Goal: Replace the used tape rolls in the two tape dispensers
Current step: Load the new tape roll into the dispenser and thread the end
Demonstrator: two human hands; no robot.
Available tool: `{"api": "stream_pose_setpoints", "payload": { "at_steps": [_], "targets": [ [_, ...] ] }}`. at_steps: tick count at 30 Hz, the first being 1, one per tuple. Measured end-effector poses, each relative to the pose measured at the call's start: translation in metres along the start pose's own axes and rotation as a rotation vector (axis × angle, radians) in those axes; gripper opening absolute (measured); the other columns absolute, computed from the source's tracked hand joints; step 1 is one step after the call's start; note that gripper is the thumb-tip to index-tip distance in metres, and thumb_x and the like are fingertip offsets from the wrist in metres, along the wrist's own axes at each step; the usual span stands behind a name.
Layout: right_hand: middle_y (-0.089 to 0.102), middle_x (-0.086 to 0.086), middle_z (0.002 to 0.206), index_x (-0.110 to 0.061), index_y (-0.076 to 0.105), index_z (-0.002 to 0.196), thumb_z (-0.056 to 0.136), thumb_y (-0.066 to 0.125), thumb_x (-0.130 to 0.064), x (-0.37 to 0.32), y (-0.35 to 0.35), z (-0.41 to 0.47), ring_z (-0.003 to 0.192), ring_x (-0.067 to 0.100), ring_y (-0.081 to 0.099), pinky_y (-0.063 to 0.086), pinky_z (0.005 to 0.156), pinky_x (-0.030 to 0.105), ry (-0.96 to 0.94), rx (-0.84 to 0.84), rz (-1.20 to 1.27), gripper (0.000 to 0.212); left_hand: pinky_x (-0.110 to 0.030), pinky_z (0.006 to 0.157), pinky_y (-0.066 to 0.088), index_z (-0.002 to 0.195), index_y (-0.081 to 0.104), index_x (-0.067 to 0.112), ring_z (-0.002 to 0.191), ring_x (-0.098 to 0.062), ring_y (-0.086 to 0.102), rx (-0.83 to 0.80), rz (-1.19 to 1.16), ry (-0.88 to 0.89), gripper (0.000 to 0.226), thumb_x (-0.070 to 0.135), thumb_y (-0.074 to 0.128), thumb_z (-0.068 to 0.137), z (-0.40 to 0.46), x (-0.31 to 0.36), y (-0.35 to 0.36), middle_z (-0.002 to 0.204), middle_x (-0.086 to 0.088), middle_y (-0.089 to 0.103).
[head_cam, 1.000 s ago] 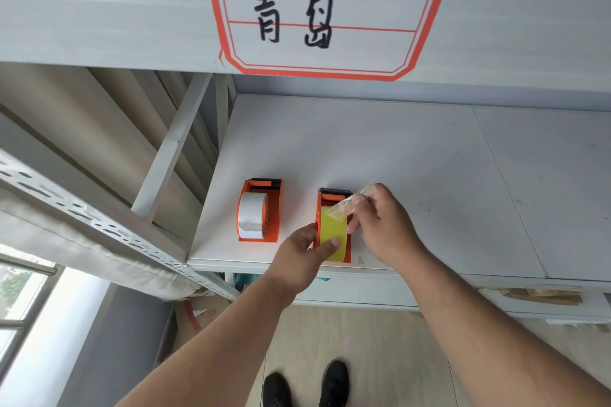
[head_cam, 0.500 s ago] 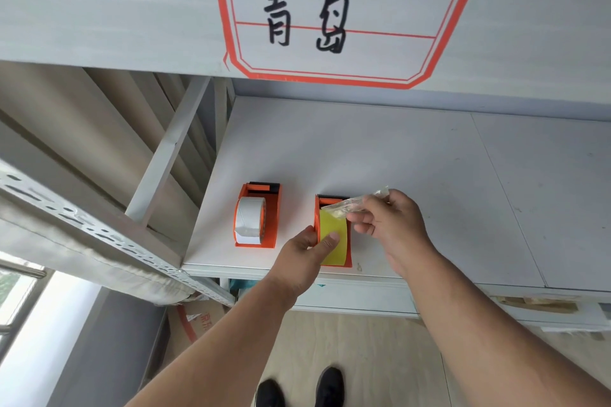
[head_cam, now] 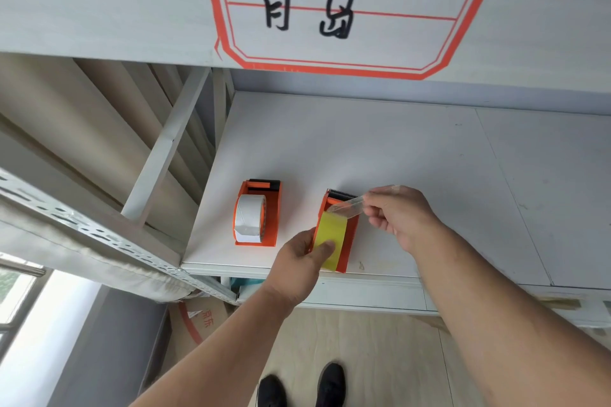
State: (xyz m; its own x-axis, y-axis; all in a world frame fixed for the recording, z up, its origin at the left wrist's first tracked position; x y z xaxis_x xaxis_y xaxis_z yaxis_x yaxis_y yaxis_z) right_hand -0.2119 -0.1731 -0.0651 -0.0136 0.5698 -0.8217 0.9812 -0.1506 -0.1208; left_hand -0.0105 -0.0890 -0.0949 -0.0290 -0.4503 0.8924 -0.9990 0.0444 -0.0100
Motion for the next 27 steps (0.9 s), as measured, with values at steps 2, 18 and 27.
{"api": "stream_pose_setpoints", "payload": {
  "at_steps": [2,18,27],
  "targets": [
    [0.071,0.007,0.070,-0.011,0.070,0.094,0.093,0.072,-0.004,-0.002,0.001,0.001,0.055,0.012,0.066,0.056,0.050,0.023,-0.004,0.003,-0.048,0.007,-0.022,0.072,0.048,0.104,0.071,0.016,0.082,-0.014,0.065,0.026,0.051,0.010,0.010,0.022,0.064,0.101,0.000,0.003,0.000,0.090,0.003,0.074],
    [0.080,0.017,0.083,0.000,0.061,0.112,0.106,0.060,-0.007,0.009,0.013,-0.008,0.072,0.017,0.082,0.065,0.058,0.026,0.113,-0.139,0.274,0.010,-0.052,0.096,0.056,0.101,0.070,0.009,0.097,-0.043,0.070,0.077,-0.116,-0.042,0.044,0.049,0.075,0.083,0.004,-0.003,0.000,0.102,-0.020,0.077],
    [0.072,0.009,0.075,-0.009,0.070,0.093,0.089,0.079,-0.004,0.007,0.003,0.000,0.058,0.012,0.065,0.051,0.050,0.023,0.027,-0.085,-0.169,0.011,-0.038,0.071,0.042,0.081,0.051,-0.002,0.073,-0.020,0.049,0.090,-0.046,0.025,0.062,0.056,0.072,0.078,0.005,-0.001,-0.002,0.076,-0.006,0.054]
  ]
}}
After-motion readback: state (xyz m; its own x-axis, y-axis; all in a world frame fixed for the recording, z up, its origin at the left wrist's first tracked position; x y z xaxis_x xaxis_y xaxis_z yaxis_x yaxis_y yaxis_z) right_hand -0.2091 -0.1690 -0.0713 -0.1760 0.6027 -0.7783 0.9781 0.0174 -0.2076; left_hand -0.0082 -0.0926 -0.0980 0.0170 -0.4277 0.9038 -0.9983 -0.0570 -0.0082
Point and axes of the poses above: each hand's wrist, its own z-axis towards the middle knuckle, its own y-axis out of the palm, x = y × z, the point moved 10 cm from there along z, towards the middle knuckle
